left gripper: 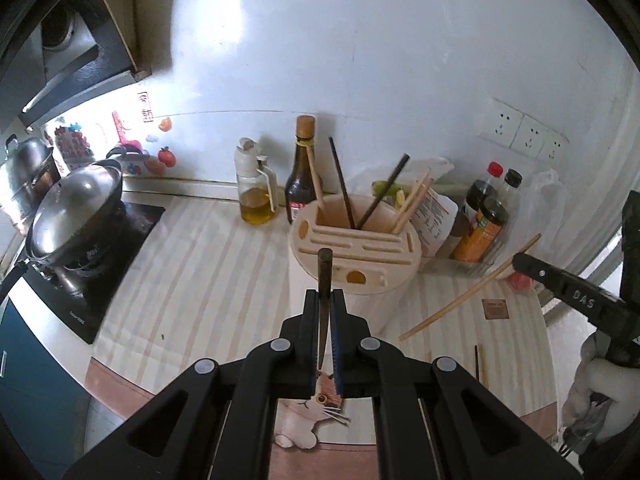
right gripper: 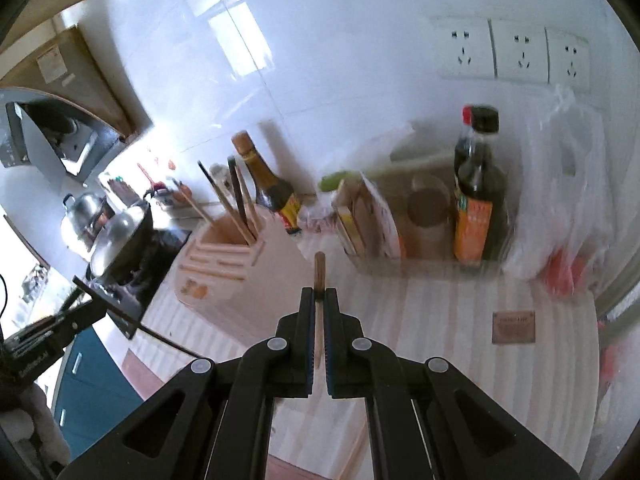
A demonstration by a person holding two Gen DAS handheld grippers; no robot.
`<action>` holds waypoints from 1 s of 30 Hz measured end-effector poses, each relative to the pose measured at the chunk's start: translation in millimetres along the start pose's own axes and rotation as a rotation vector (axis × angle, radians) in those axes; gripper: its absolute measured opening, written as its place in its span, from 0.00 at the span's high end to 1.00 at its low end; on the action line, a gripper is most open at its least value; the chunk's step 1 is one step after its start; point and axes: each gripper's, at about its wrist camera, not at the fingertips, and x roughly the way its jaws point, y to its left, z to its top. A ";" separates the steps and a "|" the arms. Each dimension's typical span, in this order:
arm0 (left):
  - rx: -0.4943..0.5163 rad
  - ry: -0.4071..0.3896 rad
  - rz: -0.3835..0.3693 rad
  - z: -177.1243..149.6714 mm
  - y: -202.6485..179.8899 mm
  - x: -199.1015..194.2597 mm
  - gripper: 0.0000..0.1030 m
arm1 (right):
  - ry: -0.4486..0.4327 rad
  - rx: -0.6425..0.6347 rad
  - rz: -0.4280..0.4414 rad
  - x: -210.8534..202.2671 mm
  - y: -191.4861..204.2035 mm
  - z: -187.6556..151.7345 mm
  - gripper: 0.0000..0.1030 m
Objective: Organize utensils
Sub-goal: 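Carry both held chopsticks up above the beige holder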
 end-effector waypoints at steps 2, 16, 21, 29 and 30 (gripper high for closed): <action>-0.010 -0.005 0.009 2.2 4.9 -3.0 0.97 | -0.021 -0.002 0.010 -6.8 3.0 5.6 0.96; -0.054 -0.120 0.021 51.0 29.7 -49.0 0.97 | -0.172 -0.097 0.062 -75.5 50.0 63.5 0.97; -0.057 -0.192 0.014 80.4 33.3 -70.5 0.97 | -0.211 -0.131 0.074 -92.4 68.7 87.0 0.97; -0.012 -0.256 -0.024 127.5 21.2 -80.3 0.97 | -0.234 -0.174 0.072 -95.6 93.5 112.7 0.98; -0.004 -0.252 -0.036 133.3 17.3 -76.0 0.97 | -0.236 -0.172 0.069 -93.1 95.3 115.6 0.98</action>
